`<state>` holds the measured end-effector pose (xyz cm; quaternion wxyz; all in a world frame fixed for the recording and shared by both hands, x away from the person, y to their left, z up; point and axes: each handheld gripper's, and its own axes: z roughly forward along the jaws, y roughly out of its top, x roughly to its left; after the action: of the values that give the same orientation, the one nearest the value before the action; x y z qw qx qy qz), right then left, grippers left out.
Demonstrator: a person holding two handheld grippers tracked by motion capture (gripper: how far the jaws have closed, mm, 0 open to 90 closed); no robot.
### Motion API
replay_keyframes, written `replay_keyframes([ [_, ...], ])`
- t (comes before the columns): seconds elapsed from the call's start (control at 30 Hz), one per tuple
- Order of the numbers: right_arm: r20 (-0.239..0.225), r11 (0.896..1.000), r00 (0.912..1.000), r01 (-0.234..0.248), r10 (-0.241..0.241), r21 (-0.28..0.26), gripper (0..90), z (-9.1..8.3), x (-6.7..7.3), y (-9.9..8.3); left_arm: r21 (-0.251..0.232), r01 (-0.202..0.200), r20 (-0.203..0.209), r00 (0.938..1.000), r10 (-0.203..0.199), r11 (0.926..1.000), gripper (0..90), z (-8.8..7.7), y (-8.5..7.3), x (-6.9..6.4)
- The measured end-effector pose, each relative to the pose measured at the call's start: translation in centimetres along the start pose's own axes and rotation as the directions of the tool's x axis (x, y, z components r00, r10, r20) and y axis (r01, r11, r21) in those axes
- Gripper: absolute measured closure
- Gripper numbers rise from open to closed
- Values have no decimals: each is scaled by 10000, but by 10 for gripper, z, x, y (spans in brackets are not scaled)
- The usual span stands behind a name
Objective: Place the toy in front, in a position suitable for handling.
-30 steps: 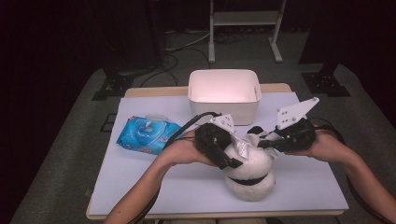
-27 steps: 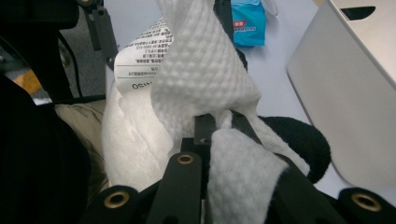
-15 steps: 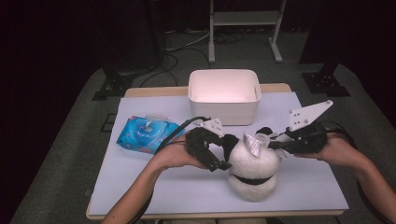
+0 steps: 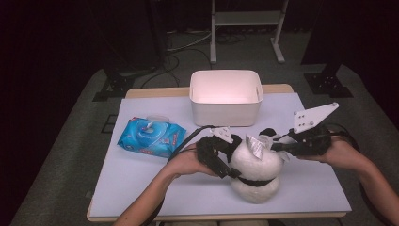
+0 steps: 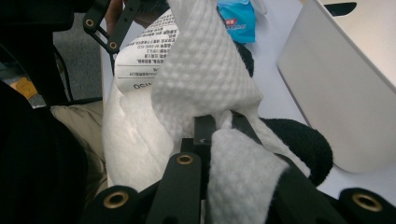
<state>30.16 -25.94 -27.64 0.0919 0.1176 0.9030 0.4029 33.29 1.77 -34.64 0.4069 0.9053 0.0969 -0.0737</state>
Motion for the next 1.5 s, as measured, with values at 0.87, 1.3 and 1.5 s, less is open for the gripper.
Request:
replay_keyframes([
  [0.87, -340, 9981, 9993, 161, -182, -589, 823, 15, 2, 15, 78, -187, -470, 9987, 191, 9998, 154, -29, -2, 0],
  [1.3, -427, 9958, 9966, 682, -709, -617, 820, 15, 8, 32, -285, -330, -261, 9991, 323, 9990, 211, -10, 1, -6],
  [1.5, -592, 9940, 9937, 920, -955, -586, 821, 17, 12, 39, -95, -537, -304, 9981, 534, 9985, 225, -11, 2, -8],
])
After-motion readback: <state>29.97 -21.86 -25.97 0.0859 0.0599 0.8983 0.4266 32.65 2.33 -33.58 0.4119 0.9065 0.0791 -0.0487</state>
